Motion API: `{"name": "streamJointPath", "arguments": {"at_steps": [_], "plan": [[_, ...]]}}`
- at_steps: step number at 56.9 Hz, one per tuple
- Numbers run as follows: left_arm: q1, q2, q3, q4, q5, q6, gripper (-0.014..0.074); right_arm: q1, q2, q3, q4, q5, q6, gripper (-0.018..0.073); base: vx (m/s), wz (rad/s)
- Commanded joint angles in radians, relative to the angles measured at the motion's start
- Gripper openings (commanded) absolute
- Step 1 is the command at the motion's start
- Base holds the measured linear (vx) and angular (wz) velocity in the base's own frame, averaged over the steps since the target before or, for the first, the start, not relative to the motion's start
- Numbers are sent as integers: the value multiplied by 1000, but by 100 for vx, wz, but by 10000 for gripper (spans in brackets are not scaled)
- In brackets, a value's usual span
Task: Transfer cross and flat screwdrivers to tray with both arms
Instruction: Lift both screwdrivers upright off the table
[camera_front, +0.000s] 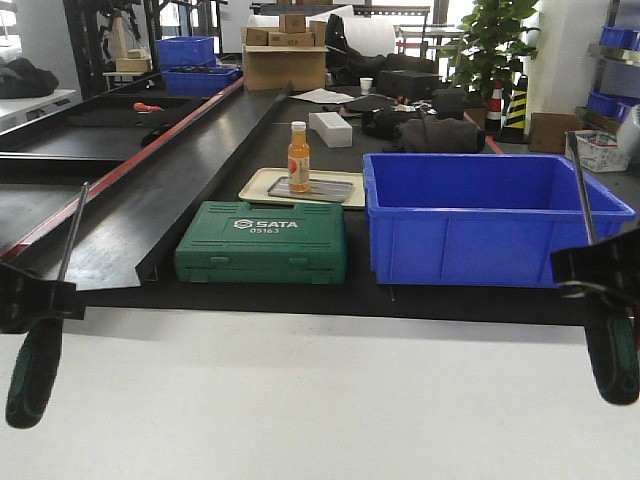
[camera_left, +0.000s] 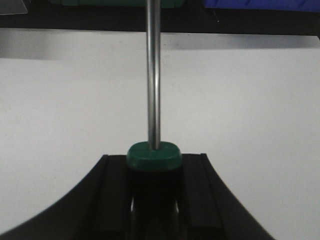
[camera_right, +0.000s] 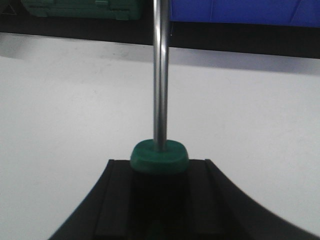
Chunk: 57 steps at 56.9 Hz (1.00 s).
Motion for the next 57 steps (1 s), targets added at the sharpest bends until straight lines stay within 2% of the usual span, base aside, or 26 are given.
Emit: {"name": "streamJointPath", "arguments": {"at_steps": [1,10,23,41,57], "plan": [[-6,-90,5,-38,-87,3,-4,-6,-98,94,25,-133,-9,-8,0,0],[-6,-148,32,-38,-47,3,-1,-6,-204,208,30,-234,-9,-8,0,0],[-6,-164,38,-38,-52,5,-1,-6,-231,214,29,-234,-9,-8,0,0],[-6,-164,38,-38,54,3,-1,-6,-230,214,29,-213,-9,-8,0,0],[-6,-164,38,-38,56,3,-1,-6,-230,214,26,-216,-9,-8,0,0]]}}
